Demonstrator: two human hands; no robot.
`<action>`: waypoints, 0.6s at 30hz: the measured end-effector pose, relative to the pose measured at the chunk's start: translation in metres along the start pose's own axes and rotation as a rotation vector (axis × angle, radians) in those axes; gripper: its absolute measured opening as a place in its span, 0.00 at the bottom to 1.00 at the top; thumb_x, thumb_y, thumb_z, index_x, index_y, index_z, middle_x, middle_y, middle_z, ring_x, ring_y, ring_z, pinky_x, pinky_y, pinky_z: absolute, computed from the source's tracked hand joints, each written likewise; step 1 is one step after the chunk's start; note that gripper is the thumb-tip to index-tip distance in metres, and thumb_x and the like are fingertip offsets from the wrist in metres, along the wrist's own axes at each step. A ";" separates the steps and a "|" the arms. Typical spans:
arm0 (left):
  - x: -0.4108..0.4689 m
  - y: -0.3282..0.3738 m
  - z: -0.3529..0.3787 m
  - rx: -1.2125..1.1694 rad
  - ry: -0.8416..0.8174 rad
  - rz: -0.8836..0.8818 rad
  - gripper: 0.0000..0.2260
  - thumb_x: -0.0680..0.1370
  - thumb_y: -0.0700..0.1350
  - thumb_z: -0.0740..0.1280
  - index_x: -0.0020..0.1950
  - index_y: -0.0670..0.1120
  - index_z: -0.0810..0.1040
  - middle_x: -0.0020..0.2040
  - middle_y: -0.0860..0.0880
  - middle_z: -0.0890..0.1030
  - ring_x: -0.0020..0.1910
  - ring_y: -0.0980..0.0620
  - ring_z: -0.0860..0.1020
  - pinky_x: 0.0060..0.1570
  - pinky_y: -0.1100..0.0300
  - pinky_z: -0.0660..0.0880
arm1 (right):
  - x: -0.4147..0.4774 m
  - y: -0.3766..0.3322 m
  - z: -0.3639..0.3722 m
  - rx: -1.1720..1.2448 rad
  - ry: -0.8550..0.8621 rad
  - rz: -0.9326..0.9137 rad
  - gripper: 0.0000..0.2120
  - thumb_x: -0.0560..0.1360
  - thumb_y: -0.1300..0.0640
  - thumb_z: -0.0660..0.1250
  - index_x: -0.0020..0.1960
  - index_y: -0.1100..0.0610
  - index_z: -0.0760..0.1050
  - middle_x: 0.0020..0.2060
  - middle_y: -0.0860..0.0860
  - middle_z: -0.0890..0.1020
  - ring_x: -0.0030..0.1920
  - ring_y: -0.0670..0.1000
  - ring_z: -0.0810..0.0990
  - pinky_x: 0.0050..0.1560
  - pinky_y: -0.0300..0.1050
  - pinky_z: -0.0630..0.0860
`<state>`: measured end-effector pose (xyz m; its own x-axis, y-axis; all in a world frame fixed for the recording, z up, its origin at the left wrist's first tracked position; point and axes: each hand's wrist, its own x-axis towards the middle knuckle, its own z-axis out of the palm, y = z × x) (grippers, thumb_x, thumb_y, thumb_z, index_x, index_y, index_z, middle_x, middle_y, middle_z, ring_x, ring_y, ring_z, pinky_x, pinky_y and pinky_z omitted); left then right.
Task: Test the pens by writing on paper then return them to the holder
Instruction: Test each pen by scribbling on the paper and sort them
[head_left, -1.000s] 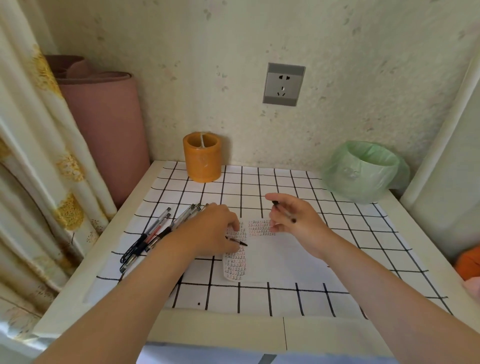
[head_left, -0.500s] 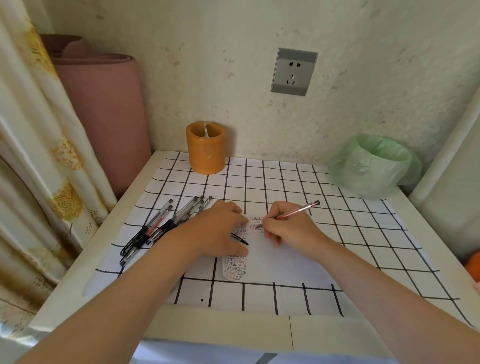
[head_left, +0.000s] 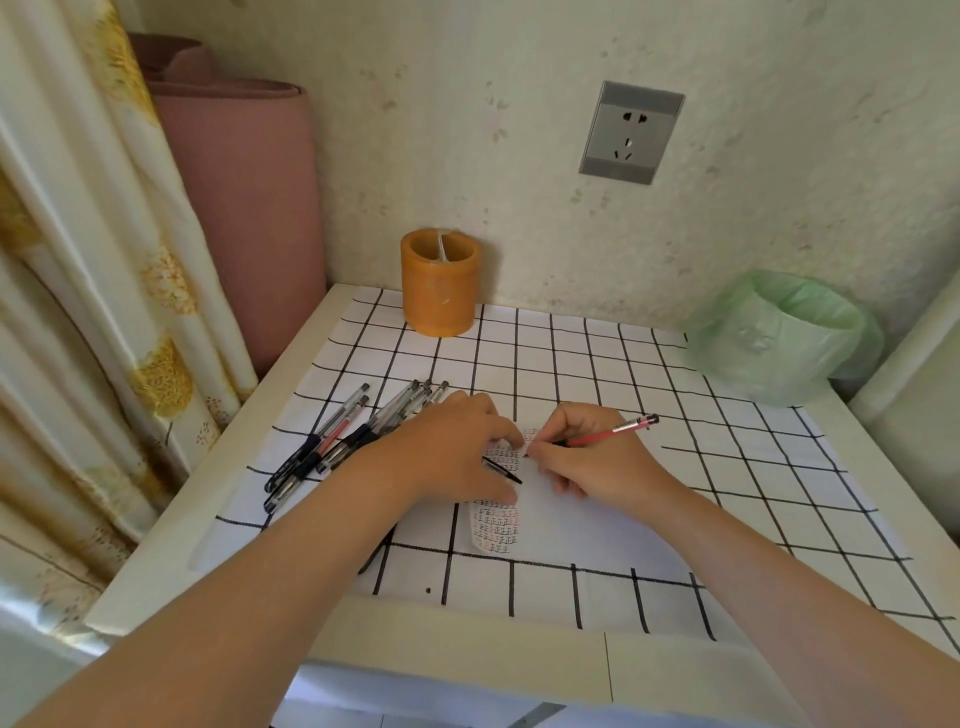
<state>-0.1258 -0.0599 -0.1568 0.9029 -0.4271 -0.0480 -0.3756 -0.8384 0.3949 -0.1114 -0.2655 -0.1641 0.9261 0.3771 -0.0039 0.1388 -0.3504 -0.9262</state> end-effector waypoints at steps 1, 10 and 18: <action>0.000 0.000 0.001 0.006 -0.003 -0.001 0.29 0.68 0.64 0.73 0.68 0.62 0.72 0.55 0.57 0.70 0.59 0.55 0.65 0.52 0.57 0.67 | 0.000 0.001 -0.001 -0.005 0.002 0.002 0.06 0.72 0.64 0.73 0.40 0.60 0.76 0.28 0.54 0.80 0.24 0.50 0.76 0.23 0.40 0.69; 0.001 0.000 0.002 -0.004 -0.021 0.010 0.31 0.68 0.63 0.73 0.70 0.60 0.71 0.57 0.57 0.67 0.61 0.56 0.63 0.61 0.53 0.70 | 0.000 0.007 0.000 -0.100 0.017 -0.078 0.12 0.69 0.70 0.70 0.33 0.58 0.71 0.24 0.45 0.73 0.24 0.45 0.71 0.24 0.38 0.66; 0.002 0.000 0.006 -0.017 -0.002 0.029 0.30 0.68 0.64 0.72 0.69 0.61 0.71 0.55 0.58 0.67 0.60 0.55 0.64 0.56 0.56 0.70 | 0.000 0.005 0.002 -0.170 -0.005 -0.120 0.11 0.71 0.68 0.70 0.34 0.60 0.71 0.26 0.44 0.73 0.25 0.42 0.68 0.26 0.35 0.64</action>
<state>-0.1259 -0.0629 -0.1625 0.8913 -0.4519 -0.0377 -0.3983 -0.8199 0.4113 -0.1118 -0.2659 -0.1696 0.8977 0.4289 0.1008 0.3060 -0.4424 -0.8430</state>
